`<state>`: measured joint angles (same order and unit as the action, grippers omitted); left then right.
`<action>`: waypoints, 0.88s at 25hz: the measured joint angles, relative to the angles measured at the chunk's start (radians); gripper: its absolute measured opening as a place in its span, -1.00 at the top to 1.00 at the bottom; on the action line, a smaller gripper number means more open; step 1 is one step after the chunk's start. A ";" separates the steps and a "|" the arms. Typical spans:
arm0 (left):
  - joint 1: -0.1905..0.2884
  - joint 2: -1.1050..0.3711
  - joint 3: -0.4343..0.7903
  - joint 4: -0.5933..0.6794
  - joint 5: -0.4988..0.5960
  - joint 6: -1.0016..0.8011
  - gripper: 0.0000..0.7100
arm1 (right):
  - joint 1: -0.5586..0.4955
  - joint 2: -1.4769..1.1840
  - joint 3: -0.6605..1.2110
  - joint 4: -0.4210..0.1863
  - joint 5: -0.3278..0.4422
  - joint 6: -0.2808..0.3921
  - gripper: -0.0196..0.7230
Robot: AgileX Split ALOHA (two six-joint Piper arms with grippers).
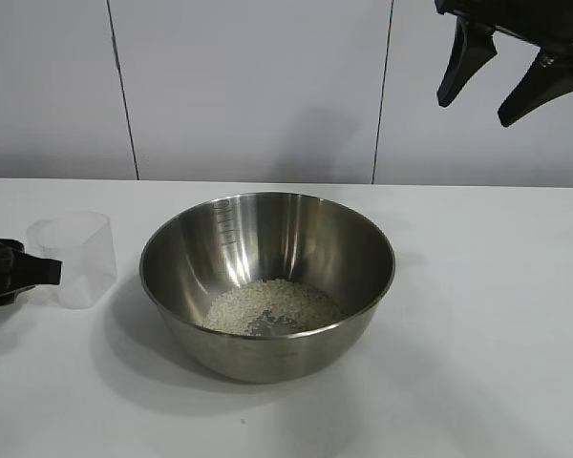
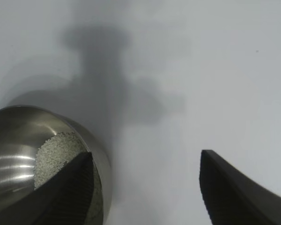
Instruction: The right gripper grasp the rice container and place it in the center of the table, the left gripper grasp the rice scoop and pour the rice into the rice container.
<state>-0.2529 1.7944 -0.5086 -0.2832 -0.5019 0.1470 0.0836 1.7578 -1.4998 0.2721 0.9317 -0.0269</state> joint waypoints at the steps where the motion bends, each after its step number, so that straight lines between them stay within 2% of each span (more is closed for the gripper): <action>1: 0.001 -0.042 -0.003 -0.007 0.055 0.000 0.09 | 0.000 0.000 0.000 0.000 0.000 0.000 -0.27; 7: 0.034 -0.317 -0.100 -0.023 0.424 -0.019 0.06 | 0.000 0.000 0.000 0.000 0.000 0.000 -0.27; 10: 0.034 -0.397 -0.230 -0.023 0.635 -0.046 -0.18 | 0.000 0.000 0.000 0.000 -0.001 0.000 -0.27; 13: 0.034 -0.397 -0.370 -0.023 0.842 -0.054 -0.50 | 0.000 0.000 0.000 0.000 -0.001 0.000 -0.27; 15: 0.034 -0.380 -0.455 -0.031 0.971 -0.056 -0.60 | 0.000 0.000 0.000 0.000 -0.001 0.000 -0.27; 22: 0.034 -0.246 -0.778 -0.208 1.357 -0.058 -0.66 | 0.000 0.000 0.000 0.014 0.022 0.000 -0.27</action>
<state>-0.2186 1.5486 -1.2870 -0.4910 0.8555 0.0885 0.0836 1.7578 -1.4998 0.2863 0.9540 -0.0269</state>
